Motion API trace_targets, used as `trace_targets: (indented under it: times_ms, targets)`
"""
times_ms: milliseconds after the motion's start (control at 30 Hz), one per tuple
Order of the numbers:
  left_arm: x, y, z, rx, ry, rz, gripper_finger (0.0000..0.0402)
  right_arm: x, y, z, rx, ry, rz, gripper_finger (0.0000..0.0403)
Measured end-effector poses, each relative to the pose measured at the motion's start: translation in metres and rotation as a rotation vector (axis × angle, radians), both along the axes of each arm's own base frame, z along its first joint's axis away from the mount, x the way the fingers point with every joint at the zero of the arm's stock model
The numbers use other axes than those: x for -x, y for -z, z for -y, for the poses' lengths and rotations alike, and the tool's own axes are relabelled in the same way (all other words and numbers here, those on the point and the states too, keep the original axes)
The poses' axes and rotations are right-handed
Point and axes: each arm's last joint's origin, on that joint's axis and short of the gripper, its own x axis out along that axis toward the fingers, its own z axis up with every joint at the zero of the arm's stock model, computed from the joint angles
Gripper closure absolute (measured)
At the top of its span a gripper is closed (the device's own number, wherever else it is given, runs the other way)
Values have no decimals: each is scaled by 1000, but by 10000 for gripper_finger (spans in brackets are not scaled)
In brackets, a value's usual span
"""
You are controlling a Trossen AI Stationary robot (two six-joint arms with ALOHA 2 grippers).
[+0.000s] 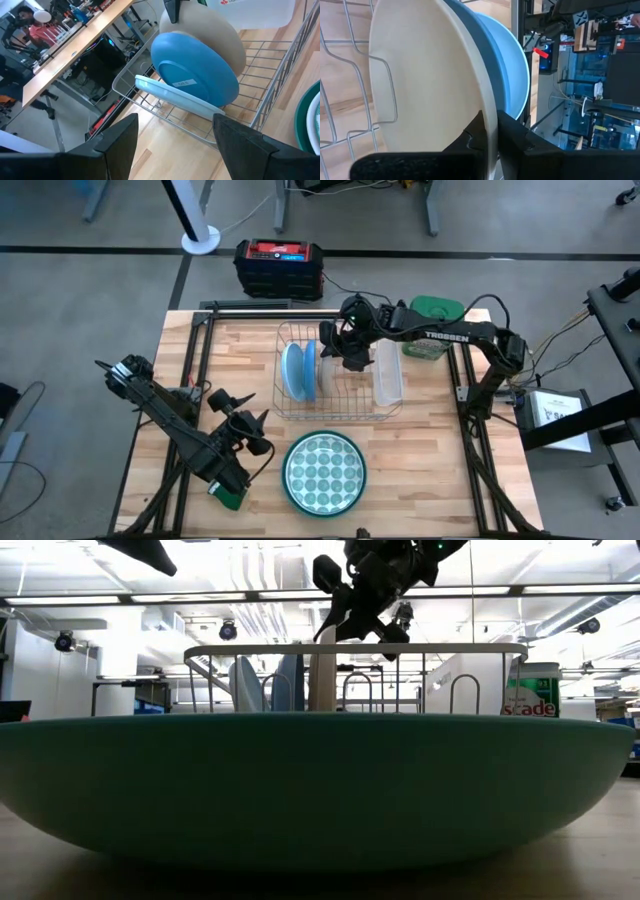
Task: Sort dishes
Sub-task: Put the light orange plate in the dish rack
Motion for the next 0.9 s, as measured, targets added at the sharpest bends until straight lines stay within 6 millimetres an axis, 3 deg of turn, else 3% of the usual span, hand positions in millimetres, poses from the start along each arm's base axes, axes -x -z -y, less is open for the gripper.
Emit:
trace_targets:
  times_ms: [333,900]
  targets:
    - [0,0,0,0,0,3,157,0,0,0,-47,38,-7,366]
    - [0,0,0,-2,1,8,157,0,0,0,-80,67,-12,282]
